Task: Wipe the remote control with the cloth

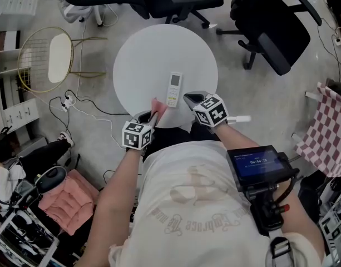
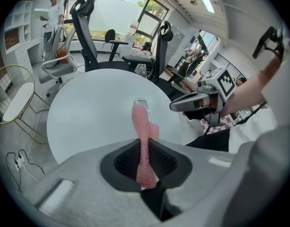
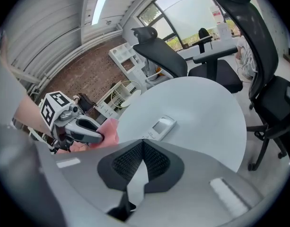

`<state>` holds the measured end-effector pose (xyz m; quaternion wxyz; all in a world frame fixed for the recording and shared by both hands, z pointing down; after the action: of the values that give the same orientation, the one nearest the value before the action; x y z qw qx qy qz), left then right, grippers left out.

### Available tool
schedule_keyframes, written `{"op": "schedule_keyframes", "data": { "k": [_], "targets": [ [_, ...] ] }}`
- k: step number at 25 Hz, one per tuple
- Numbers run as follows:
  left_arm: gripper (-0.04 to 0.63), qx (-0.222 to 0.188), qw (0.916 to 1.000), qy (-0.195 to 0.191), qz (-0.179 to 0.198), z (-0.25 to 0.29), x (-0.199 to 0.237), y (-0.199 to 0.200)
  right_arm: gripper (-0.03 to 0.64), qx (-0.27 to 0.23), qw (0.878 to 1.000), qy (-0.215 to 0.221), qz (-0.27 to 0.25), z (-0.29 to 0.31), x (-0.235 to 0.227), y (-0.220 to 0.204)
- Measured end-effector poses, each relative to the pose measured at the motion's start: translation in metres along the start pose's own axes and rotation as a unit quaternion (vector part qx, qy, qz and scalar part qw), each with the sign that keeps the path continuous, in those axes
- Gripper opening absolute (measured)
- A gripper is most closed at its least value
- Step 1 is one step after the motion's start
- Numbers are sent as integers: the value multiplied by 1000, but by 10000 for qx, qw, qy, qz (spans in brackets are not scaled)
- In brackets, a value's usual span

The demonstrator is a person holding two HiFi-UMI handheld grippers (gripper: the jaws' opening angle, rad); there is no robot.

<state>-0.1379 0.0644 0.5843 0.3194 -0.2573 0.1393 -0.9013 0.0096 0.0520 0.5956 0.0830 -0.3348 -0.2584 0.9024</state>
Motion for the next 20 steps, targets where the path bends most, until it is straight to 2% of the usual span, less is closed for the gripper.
{"op": "schedule_keyframes", "data": {
  "k": [1,5,10,14,16,19,20],
  "targets": [
    [35,-42,10000,-34,-13,-1,0,-1,8,30,9999,-48,119,2,1,-2],
    [34,-227,9996,-167,-44,-11,9,-7,87,147,9978,-390,517,21,8,-13],
    [35,-394,9986,-330,-103,-23,22,-14,230,249,9885,-895,1195,44,14,-21],
    [35,-514,9978,-363,-224,-35,48,-20,374,333,9735,-1351,1818,76,19,-25],
    [35,-546,9973,-386,-287,-40,67,-24,400,398,9661,-1604,1981,94,18,-25],
    [34,-564,9973,-373,-302,-46,76,-26,397,478,9605,-1899,1975,101,14,-24],
    [34,-570,9972,-364,-311,-48,75,-25,378,552,9587,-2040,1903,97,11,-26]
  ]
}}
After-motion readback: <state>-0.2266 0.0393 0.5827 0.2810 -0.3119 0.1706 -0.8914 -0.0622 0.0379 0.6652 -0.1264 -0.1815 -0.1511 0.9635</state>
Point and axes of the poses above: the fingertips, and each gripper's own axes: z forward along the fingers, x to its left, y out of its top, the point moved 2 cm from there along -z, backward along the fingers, and after that the axes turned 1 degree about -x, right-handed, at the moved point
